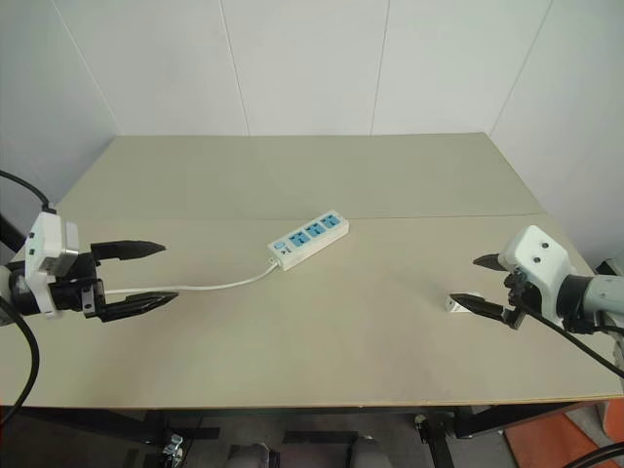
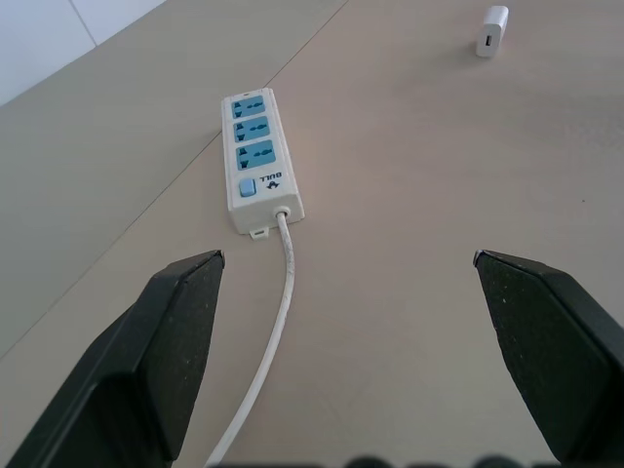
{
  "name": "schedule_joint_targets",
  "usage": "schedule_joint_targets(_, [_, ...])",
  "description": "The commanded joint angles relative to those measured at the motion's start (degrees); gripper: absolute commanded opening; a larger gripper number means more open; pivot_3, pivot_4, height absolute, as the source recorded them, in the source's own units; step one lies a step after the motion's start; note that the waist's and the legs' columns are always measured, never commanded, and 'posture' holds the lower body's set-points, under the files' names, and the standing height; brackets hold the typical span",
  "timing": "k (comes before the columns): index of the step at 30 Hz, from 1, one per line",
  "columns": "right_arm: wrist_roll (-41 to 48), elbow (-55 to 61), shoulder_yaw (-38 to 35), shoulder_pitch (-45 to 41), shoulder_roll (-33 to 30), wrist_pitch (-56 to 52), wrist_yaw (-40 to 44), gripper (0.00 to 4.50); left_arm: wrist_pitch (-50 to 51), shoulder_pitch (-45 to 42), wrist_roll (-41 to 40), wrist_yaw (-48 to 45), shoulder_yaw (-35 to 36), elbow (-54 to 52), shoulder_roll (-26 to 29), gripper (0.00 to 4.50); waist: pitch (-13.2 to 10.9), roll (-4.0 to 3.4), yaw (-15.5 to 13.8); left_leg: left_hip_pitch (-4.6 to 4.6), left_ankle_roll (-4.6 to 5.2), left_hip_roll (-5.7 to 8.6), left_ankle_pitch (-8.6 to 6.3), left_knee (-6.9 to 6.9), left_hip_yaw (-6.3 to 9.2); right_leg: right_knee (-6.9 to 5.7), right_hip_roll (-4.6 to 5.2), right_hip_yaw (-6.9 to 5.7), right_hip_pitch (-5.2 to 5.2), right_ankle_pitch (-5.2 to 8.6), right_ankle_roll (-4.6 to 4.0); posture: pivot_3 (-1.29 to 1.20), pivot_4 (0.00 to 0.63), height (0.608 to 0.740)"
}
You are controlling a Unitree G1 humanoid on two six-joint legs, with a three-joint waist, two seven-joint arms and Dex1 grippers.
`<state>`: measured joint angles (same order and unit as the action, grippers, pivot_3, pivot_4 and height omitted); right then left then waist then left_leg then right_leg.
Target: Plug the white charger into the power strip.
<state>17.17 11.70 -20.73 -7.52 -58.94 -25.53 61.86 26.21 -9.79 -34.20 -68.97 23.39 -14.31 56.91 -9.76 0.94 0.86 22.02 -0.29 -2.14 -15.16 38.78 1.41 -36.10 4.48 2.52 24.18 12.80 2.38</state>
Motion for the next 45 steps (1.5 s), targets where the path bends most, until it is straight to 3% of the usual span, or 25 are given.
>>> schedule_joint_targets(1, [1.2, 1.9, -2.8, 0.5, -1.2, 0.1, -0.4, 4.17, -0.6, -1.2, -1.2, 0.0, 0.1, -0.9, 0.3, 4.48, 0.0, 0.0, 0.0, 0.0, 0.0, 0.0, 0.0, 0.0, 0.0, 0.0, 0.0, 0.0, 0.0, 0.0, 0.0, 0.0, 0.15, 0.74])
schedule_joint_targets(11, [1.5, 2.1, -3.4, 0.3, -1.6, -0.3, -1.0, 4.17, -2.7, -4.8, 0.7, 2.0, -3.3, 1.2, -2.4, 4.48, 0.0, 0.0, 0.0, -0.01, 0.0, 0.01, 0.0, 0.01, 0.01, -0.01, 0.0, 0.0, -0.01, 0.0, 0.0, 0.0, 0.15, 0.74])
schedule_joint_targets(17, [1.7, 2.0, -1.2, -1.8, -1.0, -0.2, -2.1, 4.17, -7.8, -15.4, 12.1, 14.8, -15.0, 8.5, -13.9, 4.48, 0.0, 0.04, -0.5, -0.04, 0.0, 0.07, 0.0, 0.1, 0.03, -0.01, 0.03, 0.0, -0.15, -0.03, 0.02, 0.0, 0.15, 0.74])
schedule_joint_targets(24, [1.7, 0.9, 0.7, -4.6, -1.0, 0.4, -2.6, 4.17, -14.8, -28.5, 20.5, 23.3, -22.9, 28.9, -28.0, 4.48, 0.1, 0.12, -0.2, 0.06, 0.02, 0.11, -0.01, 0.12, 0.07, 0.02, 0.03, 0.01, -0.08, -0.07, 0.06, 0.0, 0.15, 0.74])
schedule_joint_targets(29, [2.3, 1.6, 0.9, -5.1, -0.9, 0.3, -3.2, 4.17, -24.1, -36.5, 23.9, 22.5, -25.5, 47.6, -35.3, 4.48, 0.1, 0.12, -0.1, 0.02, 0.03, 0.15, -0.01, 0.12, 0.08, 0.01, 0.03, 0.03, -0.12, -0.07, 0.06, 0.0, 0.15, 0.74])
schedule_joint_targets(37, [3.5, 3.6, -0.4, -3.9, -0.8, -0.2, -3.9, 4.17, -35.0, -45.1, 28.7, 24.5, -25.8, 69.8, -40.6, 4.48, 0.1, 0.14, -0.1, 0.09, 0.03, 0.15, -0.01, 0.12, 0.11, 0.02, 0.02, 0.02, -0.05, -0.07, 0.06, 0.0, 0.15, 0.74])
schedule_joint_targets(45, [4.2, 4.8, -0.6, -3.9, -0.5, -0.7, -4.6, 4.17, -39.3, -48.4, 31.4, 26.9, -25.2, 82.9, -44.3, 4.48, 0.1, 0.14, -0.2, 0.09, 0.03, 0.18, -0.01, 0.13, 0.12, 0.01, 0.03, 0.01, -0.06, -0.07, 0.08, 0.0, 0.15, 0.74])
